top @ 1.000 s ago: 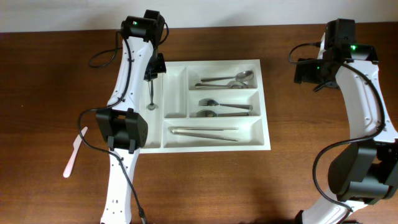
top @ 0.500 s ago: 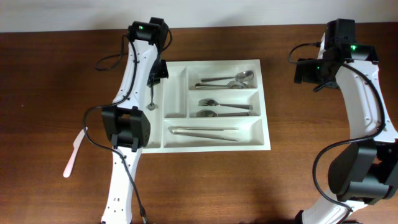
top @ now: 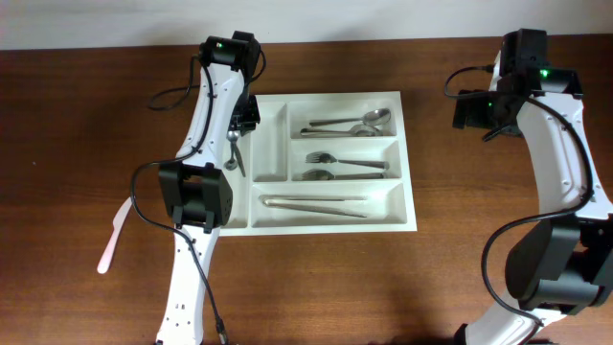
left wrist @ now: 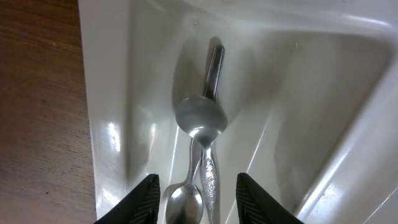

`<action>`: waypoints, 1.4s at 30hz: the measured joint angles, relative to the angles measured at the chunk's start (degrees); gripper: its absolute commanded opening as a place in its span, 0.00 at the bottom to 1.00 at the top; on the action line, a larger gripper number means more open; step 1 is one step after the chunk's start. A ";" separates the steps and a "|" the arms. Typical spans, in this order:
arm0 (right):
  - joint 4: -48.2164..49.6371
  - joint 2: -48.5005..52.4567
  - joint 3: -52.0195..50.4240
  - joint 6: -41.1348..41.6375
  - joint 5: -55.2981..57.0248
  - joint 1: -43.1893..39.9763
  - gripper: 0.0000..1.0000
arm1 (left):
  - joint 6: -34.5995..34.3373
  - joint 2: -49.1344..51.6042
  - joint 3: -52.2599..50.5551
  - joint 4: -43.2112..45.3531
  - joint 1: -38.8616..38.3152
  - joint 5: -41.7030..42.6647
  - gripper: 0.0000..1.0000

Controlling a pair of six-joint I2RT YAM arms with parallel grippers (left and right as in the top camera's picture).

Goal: Pack container
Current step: 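Release the spoon and lift the left gripper to the left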

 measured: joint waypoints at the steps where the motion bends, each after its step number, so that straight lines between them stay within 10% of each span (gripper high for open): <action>1: 0.00 0.00 0.00 0.00 0.00 0.00 0.99 | 0.13 0.00 0.02 0.00 0.00 -0.02 0.42; 33: -0.02 0.00 0.00 0.02 0.00 0.00 0.99 | 2.93 -15.34 10.49 -0.02 13.57 -4.50 0.43; 42: 0.00 0.00 0.00 -0.02 0.00 0.00 0.99 | 3.32 -27.32 -16.06 12.09 15.58 -10.47 0.43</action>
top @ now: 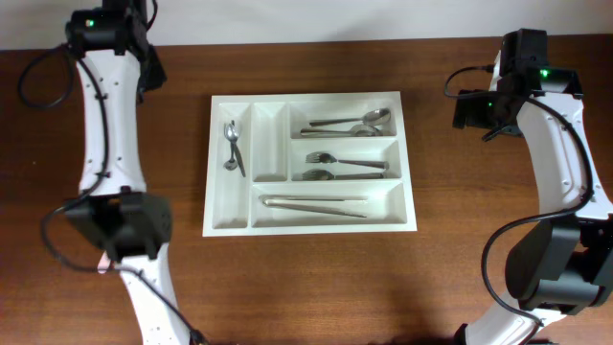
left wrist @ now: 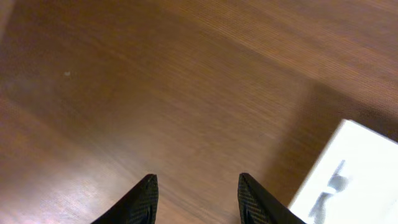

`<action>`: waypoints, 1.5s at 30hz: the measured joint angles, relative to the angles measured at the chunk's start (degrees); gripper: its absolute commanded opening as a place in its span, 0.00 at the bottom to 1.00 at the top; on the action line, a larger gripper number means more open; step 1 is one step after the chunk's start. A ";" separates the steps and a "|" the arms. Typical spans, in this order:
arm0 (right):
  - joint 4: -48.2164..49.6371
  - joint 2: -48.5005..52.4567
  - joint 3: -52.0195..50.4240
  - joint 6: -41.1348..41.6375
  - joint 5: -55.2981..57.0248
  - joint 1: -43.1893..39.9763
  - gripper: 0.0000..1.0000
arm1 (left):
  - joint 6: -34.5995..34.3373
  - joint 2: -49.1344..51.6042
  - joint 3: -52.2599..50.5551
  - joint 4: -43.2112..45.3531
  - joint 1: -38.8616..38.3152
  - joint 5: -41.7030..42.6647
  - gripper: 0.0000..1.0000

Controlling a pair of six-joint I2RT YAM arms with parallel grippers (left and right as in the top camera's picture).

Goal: Pack container
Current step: 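Release the spoon and lift the left gripper to the left, then move the left gripper down over the white plastic knife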

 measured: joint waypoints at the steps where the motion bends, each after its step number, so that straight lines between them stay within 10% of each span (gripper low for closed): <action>1: 0.00 0.00 0.00 0.02 0.00 0.00 0.99 | 0.04 -2.14 -4.22 1.46 0.35 -0.48 0.43; 14: 0.00 0.00 0.00 0.02 0.00 0.00 0.99 | 2.21 -21.62 -51.58 12.81 4.87 -2.38 0.44; 23: 0.00 0.00 0.00 0.02 0.00 0.00 0.99 | 14.99 -21.79 -55.58 12.83 5.35 8.28 0.50; 28: 0.00 0.00 0.00 0.00 0.02 0.00 0.99 | 20.55 -22.21 -55.63 12.72 8.92 14.49 0.75; 36: 0.00 0.00 0.00 0.00 0.00 0.00 0.99 | 24.50 -22.51 -59.14 10.47 19.06 16.39 0.78; 38: 0.00 0.00 0.00 0.00 0.00 0.00 0.99 | 24.90 -22.53 -59.74 9.81 20.83 16.61 0.99; 45: 0.00 0.00 0.00 0.02 0.00 0.00 0.99 | 25.16 -22.53 -60.33 6.49 25.00 16.85 0.99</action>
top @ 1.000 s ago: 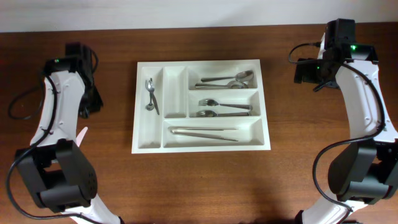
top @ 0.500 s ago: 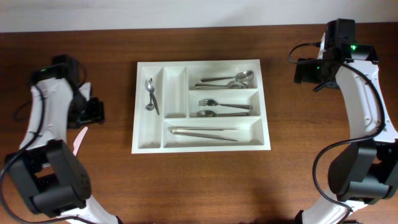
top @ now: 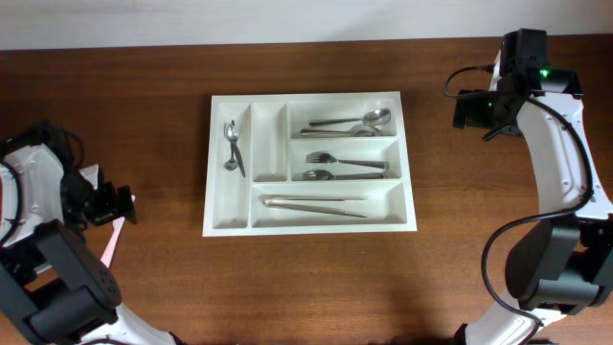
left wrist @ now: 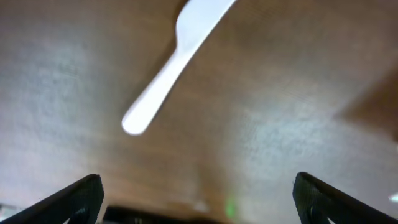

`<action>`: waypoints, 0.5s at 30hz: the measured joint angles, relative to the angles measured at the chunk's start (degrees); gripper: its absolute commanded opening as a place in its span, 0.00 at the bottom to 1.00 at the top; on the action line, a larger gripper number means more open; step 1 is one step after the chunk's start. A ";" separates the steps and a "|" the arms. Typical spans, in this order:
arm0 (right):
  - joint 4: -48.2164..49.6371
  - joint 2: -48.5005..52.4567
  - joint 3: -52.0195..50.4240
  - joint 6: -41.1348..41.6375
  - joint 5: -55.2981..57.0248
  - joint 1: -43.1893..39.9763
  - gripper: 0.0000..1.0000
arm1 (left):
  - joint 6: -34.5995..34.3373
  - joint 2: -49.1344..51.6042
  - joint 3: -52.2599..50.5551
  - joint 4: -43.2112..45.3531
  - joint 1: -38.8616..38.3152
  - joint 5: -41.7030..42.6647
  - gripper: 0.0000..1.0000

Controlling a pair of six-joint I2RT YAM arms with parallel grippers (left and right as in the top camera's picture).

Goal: Pack container
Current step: 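Move the left gripper down over the white plastic knife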

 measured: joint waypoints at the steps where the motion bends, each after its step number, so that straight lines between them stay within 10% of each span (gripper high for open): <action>1: 0.00 0.00 0.00 -0.02 0.00 0.00 0.99 | 0.00 0.00 0.00 -0.50 0.24 -0.04 0.99; 15: 0.00 0.00 0.00 -0.02 0.00 0.00 0.99 | 3.30 -0.50 -10.19 10.80 4.42 -5.46 0.99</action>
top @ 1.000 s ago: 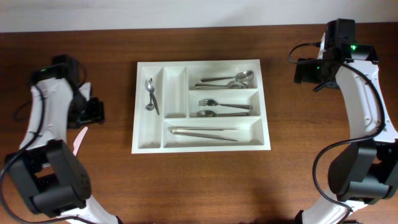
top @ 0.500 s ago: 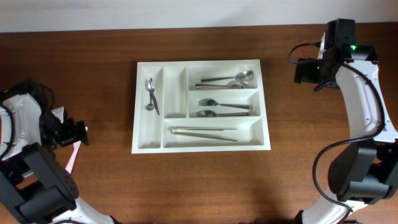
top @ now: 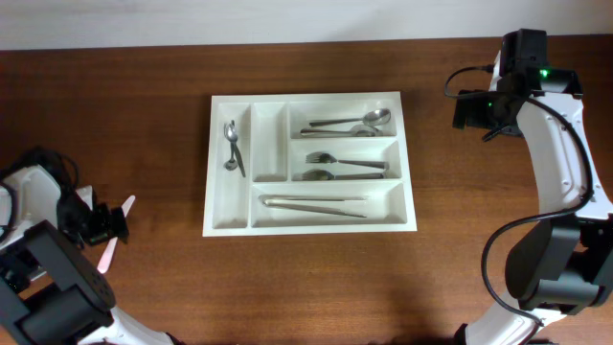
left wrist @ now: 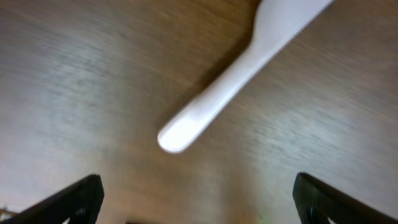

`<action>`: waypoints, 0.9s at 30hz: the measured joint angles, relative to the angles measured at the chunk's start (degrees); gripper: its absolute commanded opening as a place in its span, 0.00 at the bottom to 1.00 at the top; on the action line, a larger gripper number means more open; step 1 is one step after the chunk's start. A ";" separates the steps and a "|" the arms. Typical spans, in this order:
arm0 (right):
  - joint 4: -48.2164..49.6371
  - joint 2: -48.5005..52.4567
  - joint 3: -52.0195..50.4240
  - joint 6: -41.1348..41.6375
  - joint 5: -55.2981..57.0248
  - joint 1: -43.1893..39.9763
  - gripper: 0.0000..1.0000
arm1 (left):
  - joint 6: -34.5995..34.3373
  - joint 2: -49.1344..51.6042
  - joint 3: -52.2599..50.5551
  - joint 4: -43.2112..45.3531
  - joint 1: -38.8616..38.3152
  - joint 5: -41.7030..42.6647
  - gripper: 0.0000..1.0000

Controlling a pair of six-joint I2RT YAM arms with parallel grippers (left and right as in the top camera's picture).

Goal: Pack container
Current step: 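Move the left gripper down over the white plastic knife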

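A white cutlery tray (top: 218, 216) lies mid-table, holding small spoons (top: 232, 146), larger spoons (top: 350, 123), forks (top: 340, 168) and long pieces (top: 316, 204) in separate slots. A pale pink-white plastic utensil (top: 105, 253) lies on the wood at the far left. My left gripper (top: 99, 225) hovers right over it, open. In the left wrist view the utensil's handle (left wrist: 217, 99) runs diagonally ahead of the wide-spread left gripper (left wrist: 199, 202), with nothing between the fingers. My right gripper (top: 469, 110) hangs at the back right, away from the tray; its jaws are too small to read.
Dark wood table (top: 306, 287) all round the tray. The right arm (top: 560, 144) arches along the right edge. The left arm's base and cables (top: 38, 278) crowd the front left corner next to the utensil.
My left gripper has shifted a little toward the table's front, along the plastic utensil. The handle now fills more of the wrist view. It stays open. The right arm has not moved.
My left gripper stood open over the tray's left slot, two small spoons lying in it. Then it was over bare wood at the table's back left. Later it hung open near the plastic utensil at the far left, and now sits closer over its handle.
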 measured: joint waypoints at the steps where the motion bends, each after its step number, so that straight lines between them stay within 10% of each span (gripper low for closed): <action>1: 0.00 0.00 0.00 0.02 0.02 0.00 0.99 | 0.55 0.00 -1.49 1.16 0.09 -0.11 0.99; 27: 0.00 0.00 0.00 0.02 0.00 0.00 0.99 | 2.45 -0.02 -4.28 15.45 0.07 1.60 0.99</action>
